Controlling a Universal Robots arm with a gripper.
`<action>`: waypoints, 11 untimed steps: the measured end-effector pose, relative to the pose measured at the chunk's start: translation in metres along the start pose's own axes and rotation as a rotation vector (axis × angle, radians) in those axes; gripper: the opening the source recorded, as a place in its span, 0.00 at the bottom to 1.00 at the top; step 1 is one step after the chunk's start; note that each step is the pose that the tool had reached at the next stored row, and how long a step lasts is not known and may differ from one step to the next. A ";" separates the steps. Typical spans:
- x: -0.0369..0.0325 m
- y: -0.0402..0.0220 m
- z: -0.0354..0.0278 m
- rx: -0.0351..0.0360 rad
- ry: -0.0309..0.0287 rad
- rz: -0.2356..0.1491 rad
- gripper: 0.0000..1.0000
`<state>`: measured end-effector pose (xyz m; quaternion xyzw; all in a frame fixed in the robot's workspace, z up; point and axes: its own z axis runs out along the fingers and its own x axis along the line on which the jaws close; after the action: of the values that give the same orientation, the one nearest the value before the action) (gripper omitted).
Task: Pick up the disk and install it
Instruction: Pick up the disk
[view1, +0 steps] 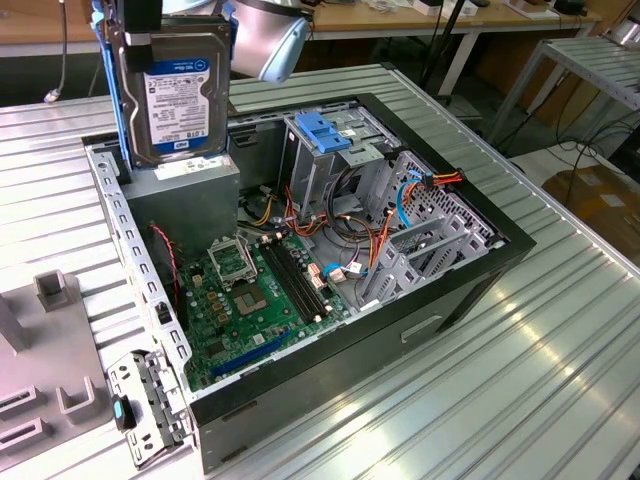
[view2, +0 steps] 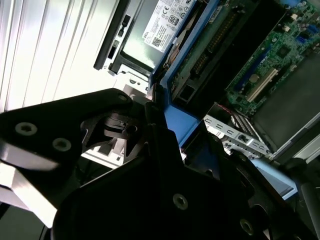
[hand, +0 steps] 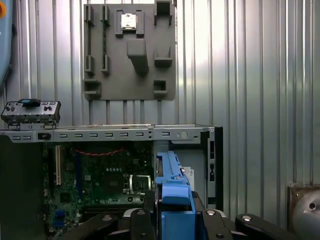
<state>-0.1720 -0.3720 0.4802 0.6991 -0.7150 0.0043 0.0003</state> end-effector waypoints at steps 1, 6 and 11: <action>-0.0001 -0.0026 0.0001 0.0000 0.0004 0.000 0.37; 0.0012 -0.0104 0.0009 0.0000 0.0009 0.000 0.37; 0.0082 -0.0124 0.0020 0.0000 0.0009 0.000 0.37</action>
<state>-0.1598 -0.3805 0.4784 0.6991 -0.7150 0.0046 0.0006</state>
